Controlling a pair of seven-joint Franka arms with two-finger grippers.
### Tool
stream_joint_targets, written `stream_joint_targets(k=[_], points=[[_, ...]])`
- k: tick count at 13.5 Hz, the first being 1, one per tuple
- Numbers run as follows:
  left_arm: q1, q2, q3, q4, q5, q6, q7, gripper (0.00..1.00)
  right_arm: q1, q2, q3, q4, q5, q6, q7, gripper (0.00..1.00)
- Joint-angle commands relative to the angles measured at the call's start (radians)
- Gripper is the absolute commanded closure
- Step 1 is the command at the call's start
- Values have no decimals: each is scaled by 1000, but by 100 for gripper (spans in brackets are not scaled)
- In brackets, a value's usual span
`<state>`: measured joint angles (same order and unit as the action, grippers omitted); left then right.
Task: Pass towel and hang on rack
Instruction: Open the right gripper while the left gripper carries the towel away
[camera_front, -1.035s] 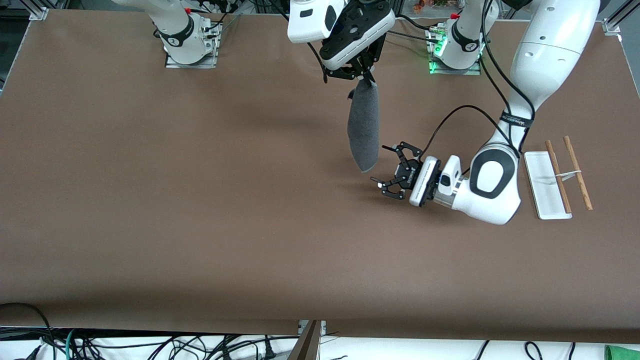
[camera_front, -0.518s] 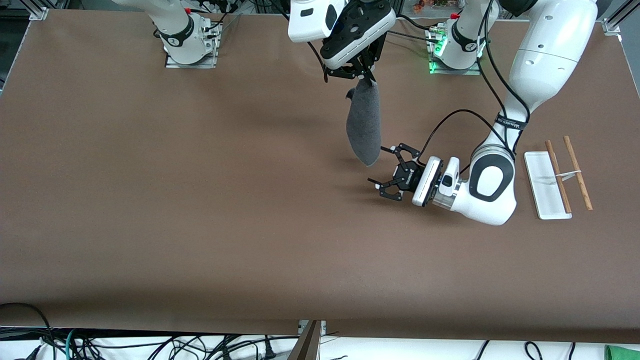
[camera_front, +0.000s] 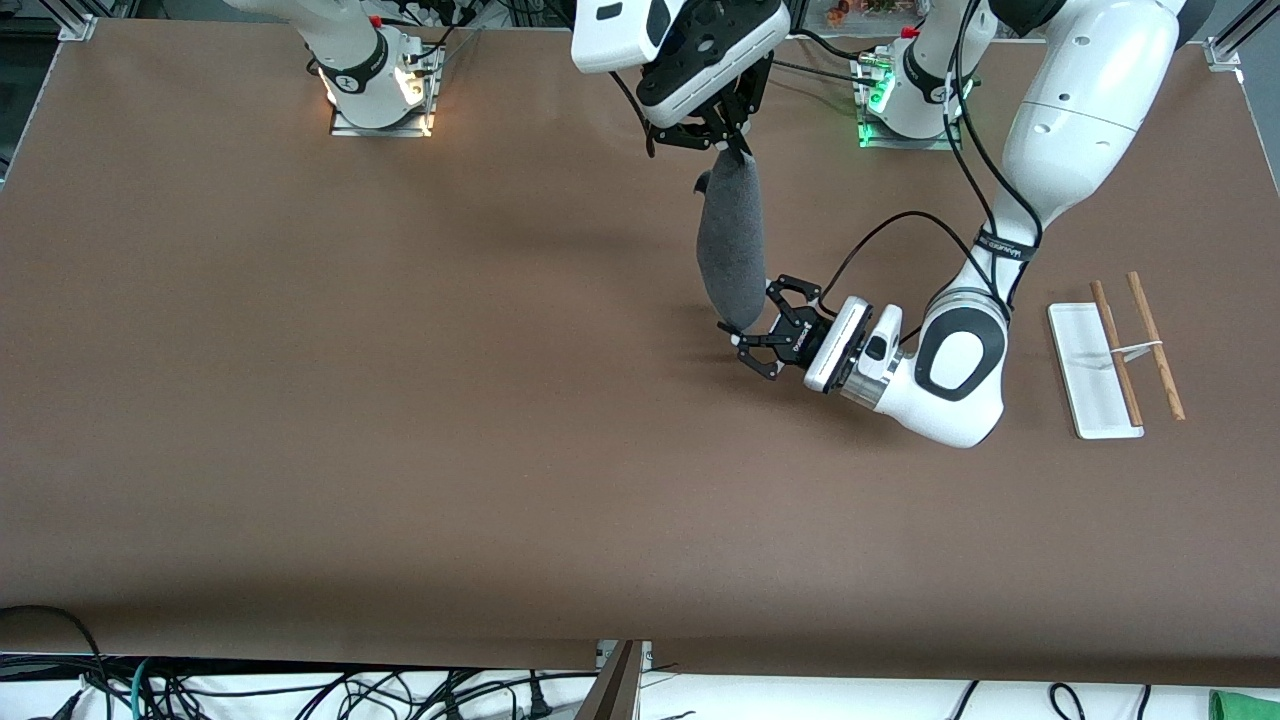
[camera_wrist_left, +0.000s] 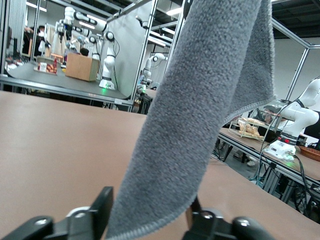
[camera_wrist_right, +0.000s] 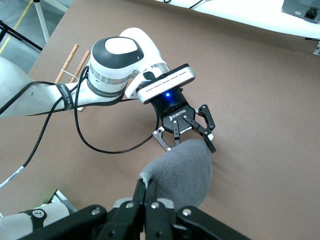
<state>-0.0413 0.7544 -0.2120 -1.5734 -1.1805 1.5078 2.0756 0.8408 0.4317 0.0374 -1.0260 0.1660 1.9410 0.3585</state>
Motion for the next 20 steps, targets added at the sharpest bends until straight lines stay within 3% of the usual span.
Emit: stream_joint_targets(k=[1,7,8,9,10,13,15,20], points=[[0,-3,3,-11,-36,-20,83,100,0,-14,4,-3,17,-11,16,100],[1,-4,5,-10,-36,-29,83,100,0,-14,4,-3,17,-13,16,100],[3,-4,5,-8,-36,-35,81,100,0,-14,3,-3,17,-13,16,83],[6,-6,5,-8,-36,-37,78,100,-2,-14,3,-3,17,-13,16,37],[6,-6,5,-5,-33,-44,74,100,-2,-16,1,-5,17,-11,17,0],[17,-10,6,-2,-21,-52,64,100,-5,-42,-10,-11,3,-31,-6,0],[26,-17,14,1,-4,-72,23,100,-11,-68,-20,-11,-2,-120,-1,0],[83,-92,17,47,207,-125,-199,100,-11,-119,-166,-45,-2,-350,0,0]])
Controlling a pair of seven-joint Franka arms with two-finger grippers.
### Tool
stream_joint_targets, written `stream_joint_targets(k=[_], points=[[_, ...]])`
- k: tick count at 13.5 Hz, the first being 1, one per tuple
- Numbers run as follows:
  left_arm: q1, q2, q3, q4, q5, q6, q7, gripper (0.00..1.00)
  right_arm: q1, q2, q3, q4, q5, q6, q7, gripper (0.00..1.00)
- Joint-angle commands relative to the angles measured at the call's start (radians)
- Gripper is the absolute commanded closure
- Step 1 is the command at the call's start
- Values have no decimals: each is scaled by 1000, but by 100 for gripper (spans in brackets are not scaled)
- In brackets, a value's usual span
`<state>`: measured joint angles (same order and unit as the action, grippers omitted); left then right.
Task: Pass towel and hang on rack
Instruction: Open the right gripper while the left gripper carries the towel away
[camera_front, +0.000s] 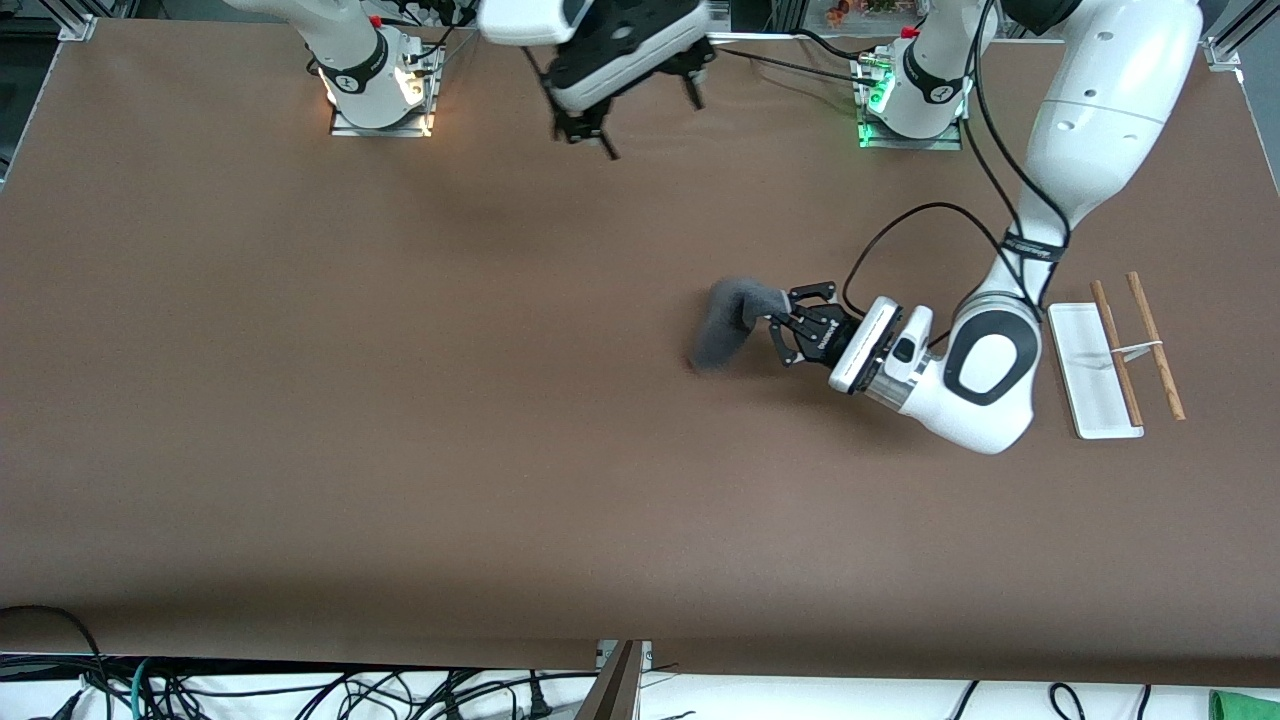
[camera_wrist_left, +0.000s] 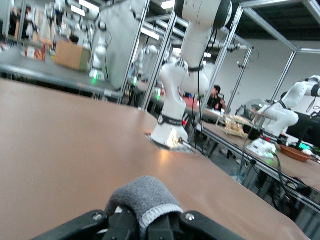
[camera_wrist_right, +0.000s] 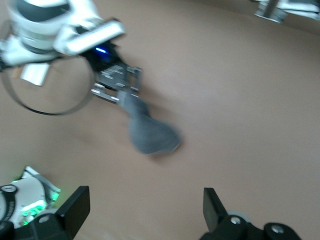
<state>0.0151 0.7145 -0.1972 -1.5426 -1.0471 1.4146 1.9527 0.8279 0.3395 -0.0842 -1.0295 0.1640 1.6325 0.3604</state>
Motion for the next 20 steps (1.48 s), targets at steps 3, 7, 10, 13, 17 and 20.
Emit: stream_joint_targets(k=[3,7,10,13,17,20], points=[[112,-58,15,140,284,-181,-135,100,2,-25,-155,-93,5,-52,-27,0],[293,-50,18,222,424,-336,-133,100,-4,-14,-265,-184,6,-39,-58,0],[431,-46,16,308,482,-347,-130,100,-76,16,-284,-219,12,-33,-113,0],[538,-35,22,309,513,-329,-127,100,-121,50,-284,-267,2,-4,-113,0],[618,-23,33,355,552,-306,-126,100,-187,113,-284,-290,0,20,-115,0],[640,-18,90,394,571,-277,-126,100,-232,144,-284,-336,-1,96,-164,0]])
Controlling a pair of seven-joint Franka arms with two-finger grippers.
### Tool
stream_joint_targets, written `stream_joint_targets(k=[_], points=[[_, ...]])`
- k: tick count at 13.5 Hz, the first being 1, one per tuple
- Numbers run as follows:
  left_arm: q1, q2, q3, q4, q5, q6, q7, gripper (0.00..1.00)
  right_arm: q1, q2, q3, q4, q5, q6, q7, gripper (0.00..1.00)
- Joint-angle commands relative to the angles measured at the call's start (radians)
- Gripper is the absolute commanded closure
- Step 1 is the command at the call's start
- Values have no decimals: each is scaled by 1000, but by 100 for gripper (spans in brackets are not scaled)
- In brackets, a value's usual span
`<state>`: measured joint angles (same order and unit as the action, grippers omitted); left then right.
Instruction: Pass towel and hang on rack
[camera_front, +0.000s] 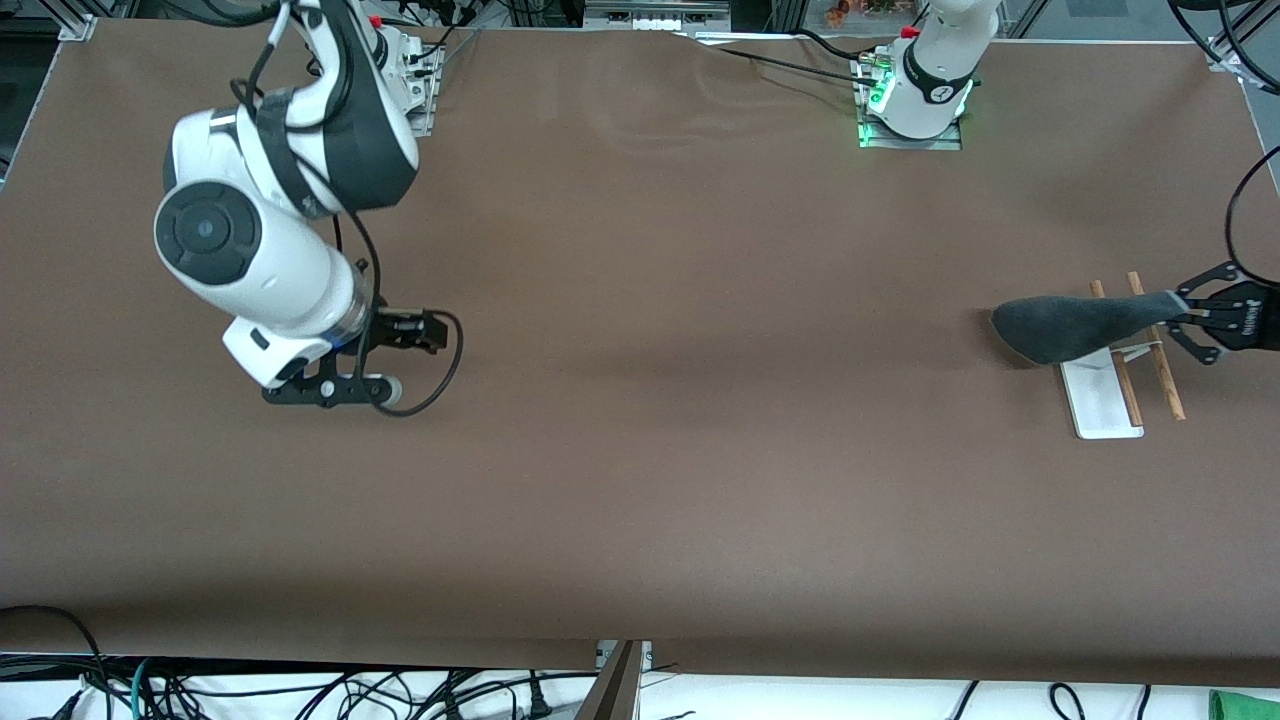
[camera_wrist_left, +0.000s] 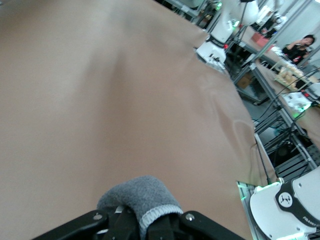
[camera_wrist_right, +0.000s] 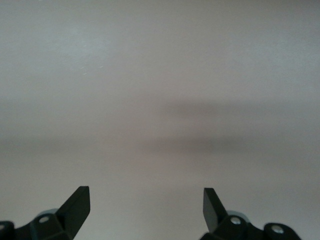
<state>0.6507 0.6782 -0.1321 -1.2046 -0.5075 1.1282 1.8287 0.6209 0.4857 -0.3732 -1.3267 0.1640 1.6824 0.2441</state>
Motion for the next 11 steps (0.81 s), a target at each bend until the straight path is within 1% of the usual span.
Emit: stream_joint_targets(k=[1,3,6,8,11], points=[[6,20,44,56,32,24,-2,100,-44,-1,5,-66,0,69,-89,0],[6,20,89,56,40,65,-2,100,-64,-3,4,-107,-1,88,-97,0],[24,20,94,56,75,139,13,100,-99,-3,2,-160,-1,109,-97,0],[36,30,94,46,93,183,30,100,-110,-3,2,-173,-1,114,-97,0],[59,40,95,42,116,214,34,100,-142,-3,0,-183,-4,102,-115,0]])
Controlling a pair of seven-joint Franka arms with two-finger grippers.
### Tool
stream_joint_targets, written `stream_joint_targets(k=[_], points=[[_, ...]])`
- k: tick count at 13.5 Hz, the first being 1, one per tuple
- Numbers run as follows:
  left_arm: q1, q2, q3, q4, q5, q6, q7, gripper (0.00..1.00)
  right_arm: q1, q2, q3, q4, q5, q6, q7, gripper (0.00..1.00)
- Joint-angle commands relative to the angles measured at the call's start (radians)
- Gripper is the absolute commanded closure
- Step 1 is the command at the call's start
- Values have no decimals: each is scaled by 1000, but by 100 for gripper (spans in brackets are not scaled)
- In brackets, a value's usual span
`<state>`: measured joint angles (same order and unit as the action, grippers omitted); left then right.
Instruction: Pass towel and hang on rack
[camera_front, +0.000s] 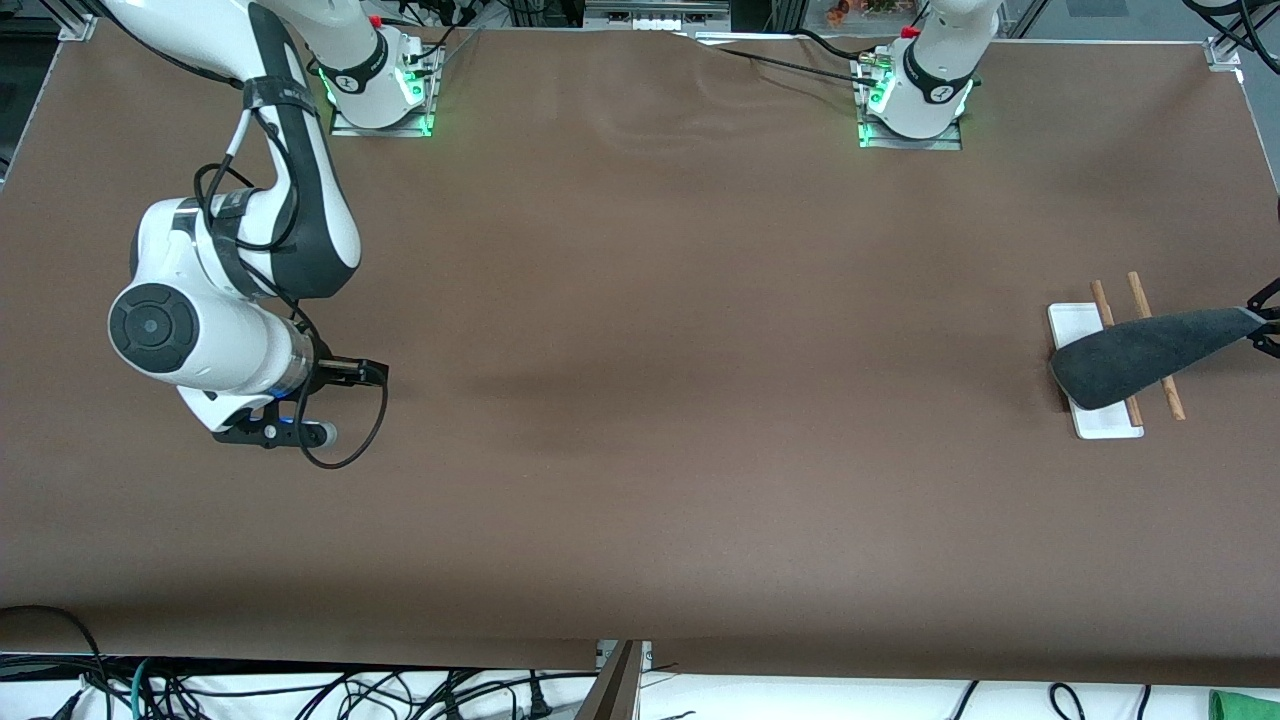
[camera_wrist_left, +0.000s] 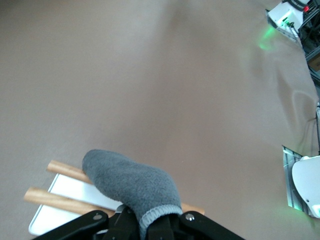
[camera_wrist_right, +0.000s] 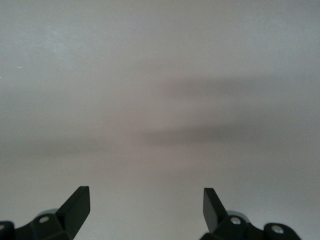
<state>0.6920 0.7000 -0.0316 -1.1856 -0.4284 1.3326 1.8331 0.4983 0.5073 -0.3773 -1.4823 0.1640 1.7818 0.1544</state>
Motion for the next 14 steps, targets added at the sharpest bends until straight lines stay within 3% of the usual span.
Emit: stream_joint_targets(k=[1,6,7,8,9,11,14], points=[[20,22,-5,23,43,23,29,100,-24,-29,3,-27,-9,-10,-42,0],[52,52,-4,18,63,103,69,100,-26,-61,-3,-36,-63,-33,-47,0],[52,56,-4,15,66,115,69,92,-26,-81,1,-55,-67,-32,-47,0],[52,59,-5,15,71,117,63,12,-40,-108,11,-84,-75,-30,-47,0],[54,58,-5,15,69,115,67,0,-75,-140,47,-107,-93,-28,-47,0],[54,59,-5,15,68,115,69,0,-170,-223,157,-183,-167,-16,-38,0],[55,58,-5,17,68,115,64,0,-309,-360,283,-268,-170,-13,-45,0]])
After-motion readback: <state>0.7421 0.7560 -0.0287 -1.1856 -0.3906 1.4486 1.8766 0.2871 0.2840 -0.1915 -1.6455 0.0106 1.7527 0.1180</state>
